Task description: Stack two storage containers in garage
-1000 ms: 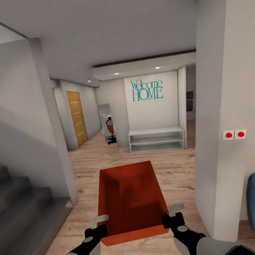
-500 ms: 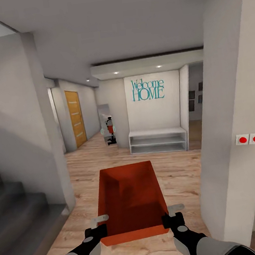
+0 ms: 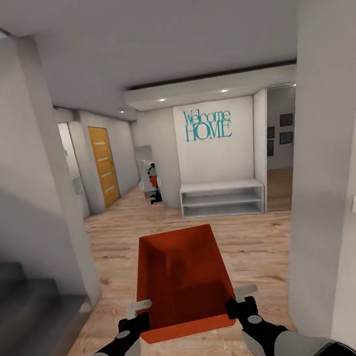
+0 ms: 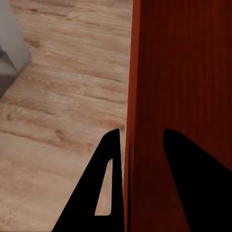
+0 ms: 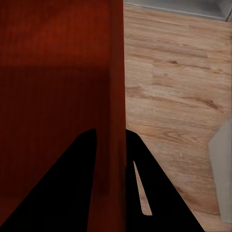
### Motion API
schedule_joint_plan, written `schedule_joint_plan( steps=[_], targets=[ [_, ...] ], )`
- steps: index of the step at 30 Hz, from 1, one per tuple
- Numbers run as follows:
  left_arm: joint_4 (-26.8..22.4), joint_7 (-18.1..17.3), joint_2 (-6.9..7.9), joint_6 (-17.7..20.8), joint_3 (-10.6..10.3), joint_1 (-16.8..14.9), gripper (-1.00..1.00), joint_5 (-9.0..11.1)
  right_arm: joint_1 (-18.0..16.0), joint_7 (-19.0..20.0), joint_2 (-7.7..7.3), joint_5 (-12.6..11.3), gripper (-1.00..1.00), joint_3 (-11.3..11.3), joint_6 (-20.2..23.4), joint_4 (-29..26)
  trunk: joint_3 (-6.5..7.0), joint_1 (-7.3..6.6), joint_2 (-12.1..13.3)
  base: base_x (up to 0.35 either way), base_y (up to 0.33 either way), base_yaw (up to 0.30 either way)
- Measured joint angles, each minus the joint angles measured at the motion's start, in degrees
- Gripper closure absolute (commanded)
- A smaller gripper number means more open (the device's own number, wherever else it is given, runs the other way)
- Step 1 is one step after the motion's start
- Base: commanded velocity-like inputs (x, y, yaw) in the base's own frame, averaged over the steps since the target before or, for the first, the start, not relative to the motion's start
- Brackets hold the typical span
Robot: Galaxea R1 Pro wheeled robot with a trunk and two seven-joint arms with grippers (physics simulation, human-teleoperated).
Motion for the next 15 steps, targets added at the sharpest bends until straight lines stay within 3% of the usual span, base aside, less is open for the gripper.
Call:
schedule_joint_plan(
  steps=[15],
  targets=[
    [-0.01, 0.01, 0.00, 0.00, 0.02, 0.01, 1.00, -0.02, 0.00, 0.01, 0.01, -0.01, 1.00, 0.00, 0.00, 0.01, 0.00, 0.00, 0.00, 0.323, 0.000, 0.230]
  ],
)
